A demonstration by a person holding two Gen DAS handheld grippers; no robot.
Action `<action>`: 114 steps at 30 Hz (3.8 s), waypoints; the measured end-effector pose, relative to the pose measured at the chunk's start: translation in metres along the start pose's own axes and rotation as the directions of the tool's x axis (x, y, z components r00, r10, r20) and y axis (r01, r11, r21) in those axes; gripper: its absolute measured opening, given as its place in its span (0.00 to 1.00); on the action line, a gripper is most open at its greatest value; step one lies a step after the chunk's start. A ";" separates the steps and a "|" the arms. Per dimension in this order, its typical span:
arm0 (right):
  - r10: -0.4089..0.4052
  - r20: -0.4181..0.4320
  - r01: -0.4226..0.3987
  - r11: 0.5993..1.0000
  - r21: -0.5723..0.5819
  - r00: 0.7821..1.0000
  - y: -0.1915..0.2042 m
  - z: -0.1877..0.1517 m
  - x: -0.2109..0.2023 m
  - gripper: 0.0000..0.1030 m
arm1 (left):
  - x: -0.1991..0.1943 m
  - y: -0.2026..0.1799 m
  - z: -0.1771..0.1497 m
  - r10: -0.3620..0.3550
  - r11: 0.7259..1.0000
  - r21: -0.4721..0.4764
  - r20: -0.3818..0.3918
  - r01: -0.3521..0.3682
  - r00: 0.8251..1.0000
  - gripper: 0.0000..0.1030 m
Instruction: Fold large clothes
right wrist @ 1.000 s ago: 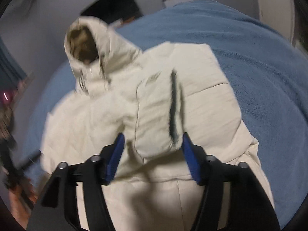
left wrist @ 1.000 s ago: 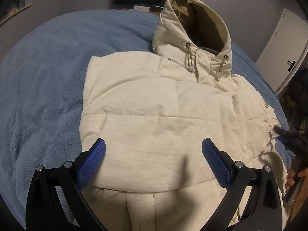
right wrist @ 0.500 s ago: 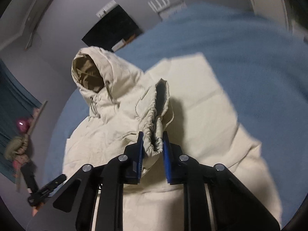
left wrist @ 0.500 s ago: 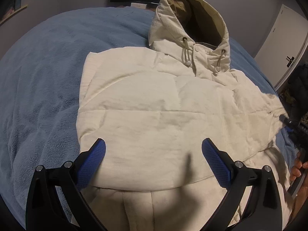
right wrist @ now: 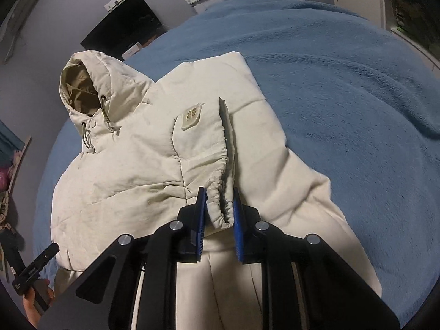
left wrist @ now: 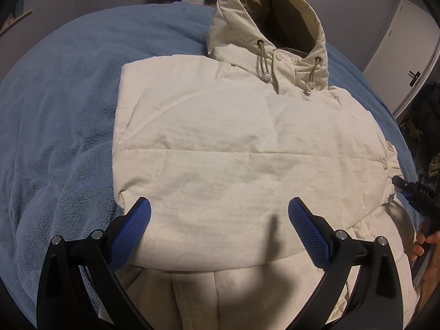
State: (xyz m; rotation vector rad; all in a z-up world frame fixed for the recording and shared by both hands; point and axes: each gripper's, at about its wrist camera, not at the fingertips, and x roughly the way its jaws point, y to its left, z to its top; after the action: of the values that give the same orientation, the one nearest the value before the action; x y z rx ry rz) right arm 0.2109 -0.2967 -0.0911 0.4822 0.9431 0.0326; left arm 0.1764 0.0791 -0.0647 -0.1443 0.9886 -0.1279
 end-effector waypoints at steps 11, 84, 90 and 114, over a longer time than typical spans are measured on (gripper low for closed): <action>-0.057 0.024 0.058 0.997 -0.054 0.998 0.007 -0.003 -0.007 0.39 | 0.007 0.000 -0.002 0.028 1.000 0.014 -0.014 -0.028 0.999 0.94; 0.162 0.208 0.076 0.584 -0.808 0.965 0.176 0.065 0.070 0.07 | 0.014 0.016 0.167 0.039 0.992 0.100 0.314 -0.074 0.948 0.94; 0.144 0.173 0.063 0.564 -0.823 0.974 0.162 0.052 0.073 0.07 | 0.021 -0.022 0.143 0.028 0.935 0.327 0.312 -0.136 0.950 0.88; 0.183 -0.001 -0.086 0.453 -0.887 0.983 0.163 -0.005 0.047 0.08 | 0.040 0.032 0.079 -0.247 0.968 0.056 0.056 0.244 0.967 0.08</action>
State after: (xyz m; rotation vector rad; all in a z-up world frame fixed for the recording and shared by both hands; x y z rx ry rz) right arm 0.2644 -0.1387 -0.0623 -0.4472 0.6595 0.6332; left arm 0.2659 0.1091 -0.0603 -0.2252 0.9013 -0.3721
